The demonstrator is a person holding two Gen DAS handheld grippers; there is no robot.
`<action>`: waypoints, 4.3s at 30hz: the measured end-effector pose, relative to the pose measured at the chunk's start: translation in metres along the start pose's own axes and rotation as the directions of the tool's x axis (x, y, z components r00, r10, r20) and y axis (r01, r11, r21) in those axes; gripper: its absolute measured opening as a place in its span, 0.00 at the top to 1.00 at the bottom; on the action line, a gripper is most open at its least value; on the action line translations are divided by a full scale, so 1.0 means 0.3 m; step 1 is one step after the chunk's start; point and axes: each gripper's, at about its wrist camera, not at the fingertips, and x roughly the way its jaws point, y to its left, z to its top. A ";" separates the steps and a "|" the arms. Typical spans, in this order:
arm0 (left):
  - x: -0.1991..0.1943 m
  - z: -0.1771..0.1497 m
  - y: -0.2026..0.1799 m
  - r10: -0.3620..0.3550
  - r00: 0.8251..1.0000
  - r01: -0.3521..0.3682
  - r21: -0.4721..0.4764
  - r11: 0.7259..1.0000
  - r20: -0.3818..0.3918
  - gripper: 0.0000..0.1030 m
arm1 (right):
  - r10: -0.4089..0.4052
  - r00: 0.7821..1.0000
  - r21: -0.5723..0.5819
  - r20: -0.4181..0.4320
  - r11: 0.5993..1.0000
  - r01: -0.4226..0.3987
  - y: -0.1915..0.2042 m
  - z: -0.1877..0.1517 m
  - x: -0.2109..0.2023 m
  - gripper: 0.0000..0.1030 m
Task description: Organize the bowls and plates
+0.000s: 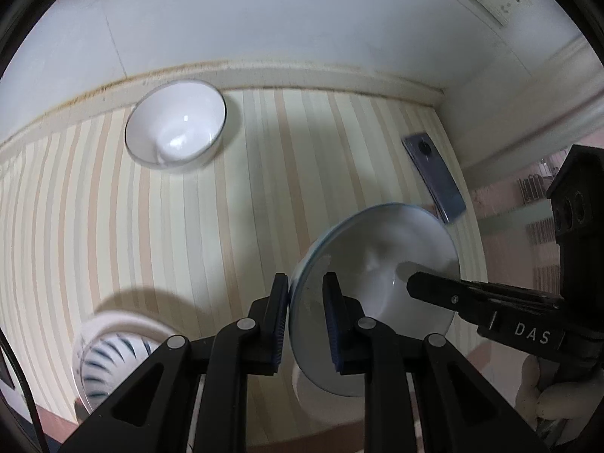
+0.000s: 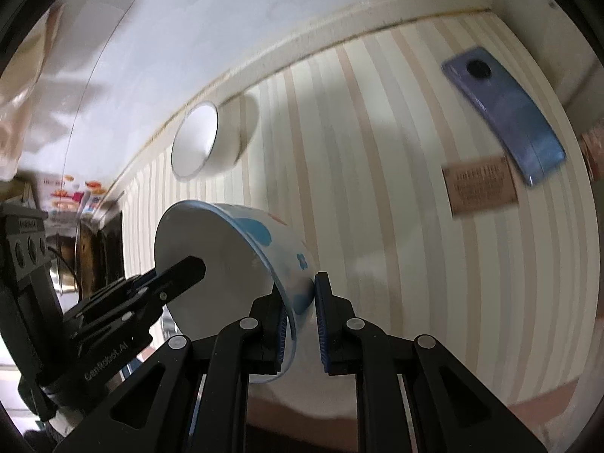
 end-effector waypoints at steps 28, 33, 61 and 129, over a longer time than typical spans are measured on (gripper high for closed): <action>0.153 -0.216 -0.083 0.079 0.985 -0.064 0.102 0.993 -0.154 0.84 | -0.054 0.991 0.066 -0.119 0.996 0.062 -0.110 -0.242 0.117 0.85; 0.158 -0.224 -0.085 0.092 0.985 -0.076 0.106 0.991 -0.148 0.84 | -0.072 0.990 0.050 -0.120 0.996 0.078 -0.103 -0.229 0.121 0.85; -0.058 0.169 0.320 0.043 0.992 -0.016 -0.224 0.974 0.118 0.74 | 0.129 0.990 -0.018 0.054 0.992 -0.128 0.137 0.154 0.063 0.58; -0.080 0.022 0.148 -0.044 0.992 0.051 -0.061 0.997 0.116 0.83 | -0.015 0.991 -0.042 0.136 0.999 0.020 0.274 0.000 0.005 0.83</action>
